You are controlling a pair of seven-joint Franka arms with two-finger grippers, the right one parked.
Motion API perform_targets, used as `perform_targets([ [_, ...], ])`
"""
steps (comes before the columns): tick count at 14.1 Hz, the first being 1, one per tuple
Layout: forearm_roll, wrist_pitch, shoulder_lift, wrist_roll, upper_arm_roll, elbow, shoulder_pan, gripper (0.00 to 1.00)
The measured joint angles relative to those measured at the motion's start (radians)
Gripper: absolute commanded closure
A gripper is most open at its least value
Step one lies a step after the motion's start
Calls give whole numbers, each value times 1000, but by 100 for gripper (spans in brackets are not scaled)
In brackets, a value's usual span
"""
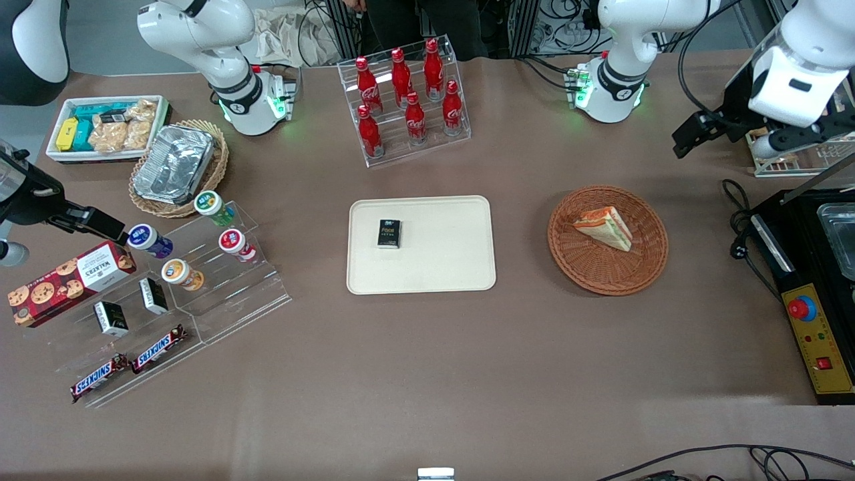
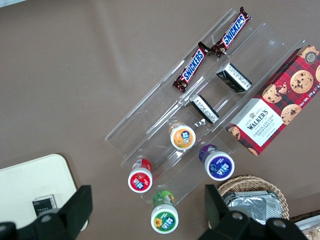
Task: Place sandwich from basket to tray
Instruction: 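Move the left gripper above the wicker basket holding the sandwich, then lower the open left gripper onto the wrapped sandwich in the basket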
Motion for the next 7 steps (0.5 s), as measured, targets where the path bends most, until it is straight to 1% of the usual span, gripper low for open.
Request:
perform_targets([
  [7, 1, 136, 9, -336, -24, -164, -11, 0],
])
